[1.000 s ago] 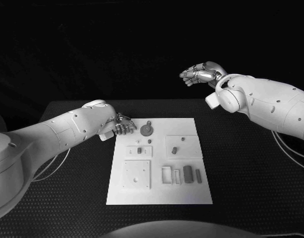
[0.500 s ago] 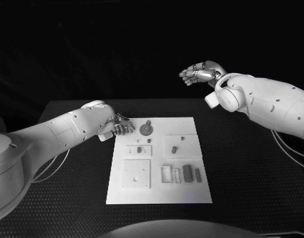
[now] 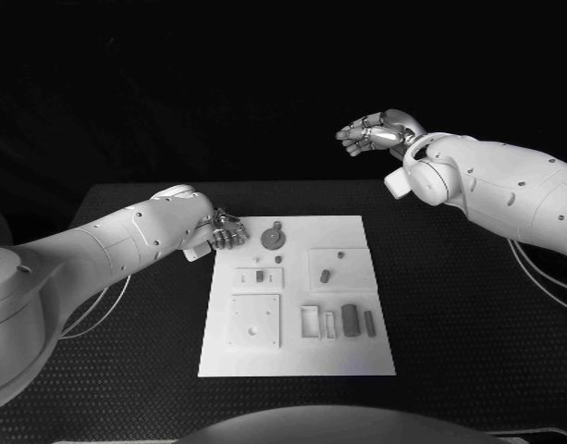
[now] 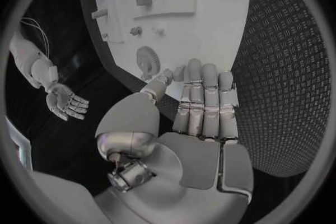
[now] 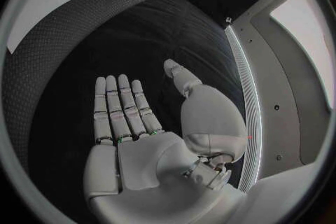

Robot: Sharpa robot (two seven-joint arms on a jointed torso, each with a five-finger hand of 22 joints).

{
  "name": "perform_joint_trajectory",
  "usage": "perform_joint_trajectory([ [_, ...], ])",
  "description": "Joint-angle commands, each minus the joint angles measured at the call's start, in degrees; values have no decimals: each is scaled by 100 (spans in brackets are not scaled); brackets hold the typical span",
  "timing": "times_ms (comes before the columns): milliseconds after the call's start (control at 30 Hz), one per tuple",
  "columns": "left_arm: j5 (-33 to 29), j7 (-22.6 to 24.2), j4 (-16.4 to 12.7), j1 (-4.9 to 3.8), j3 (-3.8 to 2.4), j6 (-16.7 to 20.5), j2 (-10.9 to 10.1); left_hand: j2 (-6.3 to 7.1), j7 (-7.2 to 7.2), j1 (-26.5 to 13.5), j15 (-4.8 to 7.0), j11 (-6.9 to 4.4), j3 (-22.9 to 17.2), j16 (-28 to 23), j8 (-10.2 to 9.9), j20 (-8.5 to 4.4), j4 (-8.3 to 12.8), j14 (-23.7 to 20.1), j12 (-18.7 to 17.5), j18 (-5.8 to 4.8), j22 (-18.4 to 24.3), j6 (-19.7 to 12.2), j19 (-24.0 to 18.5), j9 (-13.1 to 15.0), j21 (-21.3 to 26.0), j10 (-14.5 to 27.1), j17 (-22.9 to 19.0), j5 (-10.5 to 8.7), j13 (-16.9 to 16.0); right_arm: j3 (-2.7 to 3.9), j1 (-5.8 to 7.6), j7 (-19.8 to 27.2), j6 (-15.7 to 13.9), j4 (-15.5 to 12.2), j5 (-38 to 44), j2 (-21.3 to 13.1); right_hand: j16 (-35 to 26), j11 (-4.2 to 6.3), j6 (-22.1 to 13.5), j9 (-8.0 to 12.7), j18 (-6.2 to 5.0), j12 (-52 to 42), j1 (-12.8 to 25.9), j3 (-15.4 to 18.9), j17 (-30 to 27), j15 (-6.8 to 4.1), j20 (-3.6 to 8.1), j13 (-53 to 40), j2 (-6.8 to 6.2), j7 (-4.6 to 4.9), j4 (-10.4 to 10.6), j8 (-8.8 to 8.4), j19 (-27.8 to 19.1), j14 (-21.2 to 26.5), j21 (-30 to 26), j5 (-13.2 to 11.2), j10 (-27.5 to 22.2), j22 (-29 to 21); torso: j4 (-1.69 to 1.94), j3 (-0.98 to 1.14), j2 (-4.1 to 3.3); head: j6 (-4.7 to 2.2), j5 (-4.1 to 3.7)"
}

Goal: Assemble the parts on the task board

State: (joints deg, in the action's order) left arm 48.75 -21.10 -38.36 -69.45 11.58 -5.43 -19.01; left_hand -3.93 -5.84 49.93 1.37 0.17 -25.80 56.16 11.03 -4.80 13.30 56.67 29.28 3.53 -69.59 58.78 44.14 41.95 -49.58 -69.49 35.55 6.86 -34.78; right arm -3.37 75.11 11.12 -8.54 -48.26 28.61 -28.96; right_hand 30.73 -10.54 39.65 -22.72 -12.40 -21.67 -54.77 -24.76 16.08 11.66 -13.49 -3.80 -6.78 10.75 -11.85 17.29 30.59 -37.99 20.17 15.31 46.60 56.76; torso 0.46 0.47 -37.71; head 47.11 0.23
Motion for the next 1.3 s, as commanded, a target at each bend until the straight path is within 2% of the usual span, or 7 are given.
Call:
perform_joint_trajectory([
  [33,-43,7,-13,25,7,63,-11,17,28,224,16,-15,-322,-10,53,-219,-132,62,-88,-39,-27,89,91,-12,36,-113,53,-329,-10,3,-1,43,38,2,-3,1,-38,1,-19,7,62,19,-51,-7,-9,18,18,-9,-11,113,36,24,-17,13,-19,24,49,8,3,3,4,11,6],
  [167,-51,46,-19,25,-9,93,-32,15,66,378,31,-36,-516,26,102,-238,-211,105,-139,-47,-84,184,123,-29,13,-238,118,-338,-23,3,-3,42,43,16,-3,2,-39,0,-18,7,62,20,-49,-6,-9,18,18,-9,-12,114,37,25,-16,13,-20,24,50,9,8,4,4,16,4],
  [467,-155,32,-53,22,-29,245,-98,-35,70,437,45,-50,-575,71,122,-250,-221,133,-181,-54,-129,228,135,-44,-4,-314,173,-340,-34,3,-17,40,46,29,-3,-13,-40,-1,-19,9,63,24,-48,-5,-10,18,18,-9,-13,115,40,25,-15,13,-23,25,52,11,7,5,6,26,13],
  [733,-533,-14,-331,-30,-39,373,-306,-52,83,439,62,-70,-583,122,143,-265,-235,163,-190,-53,-163,270,163,-50,-30,-382,218,-334,-53,2,-18,35,49,36,-3,-56,-40,-1,-19,9,63,25,-47,-5,-11,18,18,-9,-13,116,41,25,-15,14,-24,25,52,12,20,1,9,26,15],
  [1033,-703,-208,-1219,-289,-46,408,-781,-66,108,417,111,-110,-569,244,179,-307,-225,220,-201,-48,-248,333,222,-63,-95,-493,316,-274,-108,2,-18,23,50,78,-3,-101,-40,-1,-19,10,63,29,-48,-4,-11,18,18,-9,-15,116,42,25,-14,12,-27,25,54,15,35,-3,21,-1,38],
  [1200,-451,-360,-1861,-386,-43,409,-1100,-74,123,391,140,-130,-558,327,200,-333,-210,232,-201,-51,-303,368,239,-71,-129,-546,378,-244,-152,1,-18,16,61,81,-3,-108,-40,0,-19,11,63,30,-50,-5,-11,18,19,-9,-17,116,42,25,-13,12,-29,25,55,16,49,-4,22,-10,49],
  [1300,-379,-424,-2108,-422,-40,402,-1204,-88,131,381,155,-144,-554,368,211,-347,-198,244,-193,-51,-330,385,255,-74,-150,-573,405,-213,-177,1,-18,12,63,88,-3,-107,-41,0,-19,11,63,31,-49,-4,-12,18,19,-9,-19,115,43,26,-12,12,-29,24,55,17,56,-6,24,-7,56],
])
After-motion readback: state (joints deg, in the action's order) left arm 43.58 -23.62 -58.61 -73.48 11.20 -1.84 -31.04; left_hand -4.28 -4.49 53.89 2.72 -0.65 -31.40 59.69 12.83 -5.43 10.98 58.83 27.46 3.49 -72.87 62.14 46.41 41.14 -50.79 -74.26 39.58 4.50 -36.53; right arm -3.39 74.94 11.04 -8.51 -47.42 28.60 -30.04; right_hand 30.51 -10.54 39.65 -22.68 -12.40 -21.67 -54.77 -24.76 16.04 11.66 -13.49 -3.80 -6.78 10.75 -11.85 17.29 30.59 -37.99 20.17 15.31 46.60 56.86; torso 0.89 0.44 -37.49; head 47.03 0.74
